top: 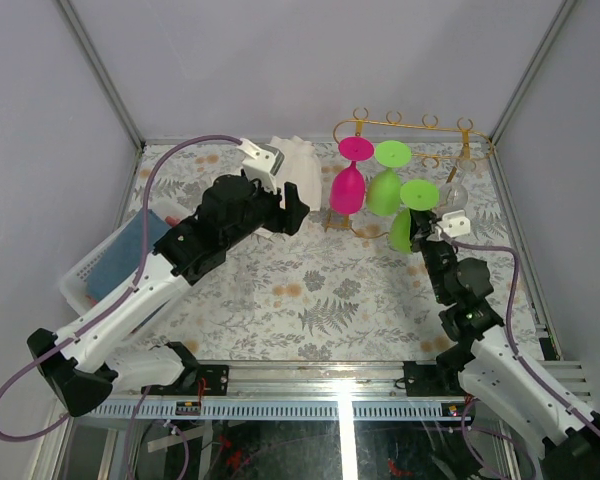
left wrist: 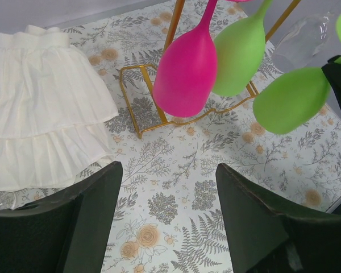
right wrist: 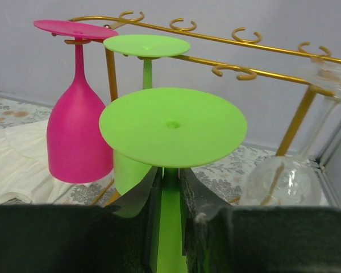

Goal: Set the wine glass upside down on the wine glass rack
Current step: Turn the wine glass upside down at the wine rack.

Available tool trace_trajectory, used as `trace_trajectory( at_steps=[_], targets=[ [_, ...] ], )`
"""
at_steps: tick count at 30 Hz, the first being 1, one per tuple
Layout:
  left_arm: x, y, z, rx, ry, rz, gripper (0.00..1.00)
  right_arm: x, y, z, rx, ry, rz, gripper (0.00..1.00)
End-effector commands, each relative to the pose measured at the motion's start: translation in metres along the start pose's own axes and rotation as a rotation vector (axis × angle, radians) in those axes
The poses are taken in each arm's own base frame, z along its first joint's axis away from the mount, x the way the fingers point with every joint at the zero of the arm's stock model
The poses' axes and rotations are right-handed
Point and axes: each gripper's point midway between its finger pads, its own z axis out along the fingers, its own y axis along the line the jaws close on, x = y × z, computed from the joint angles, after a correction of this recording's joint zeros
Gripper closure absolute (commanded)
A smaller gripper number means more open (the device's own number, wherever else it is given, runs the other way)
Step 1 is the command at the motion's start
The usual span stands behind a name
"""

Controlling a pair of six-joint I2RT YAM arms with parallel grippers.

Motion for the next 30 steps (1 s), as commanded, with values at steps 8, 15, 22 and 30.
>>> trace_trajectory(
  at_steps=[8,15,22,30],
  targets=[
    [-0.005,0.001,0.001,0.012,-0.047,-0.005,0.33,-0.071,-0.008,0.036,-0.056,-0.194,0.126,1.00],
    [-0.004,0.003,0.001,0.008,-0.047,-0.002,0.33,-0.069,-0.026,0.047,0.028,-0.164,0.123,1.00],
    [-0.003,0.002,0.000,0.011,-0.046,-0.002,0.33,-0.063,-0.033,0.054,0.053,-0.137,0.134,1.00],
    [-0.003,0.004,-0.001,0.006,-0.047,0.001,0.33,-0.056,-0.039,0.062,0.071,-0.111,0.148,1.00]
  ],
)
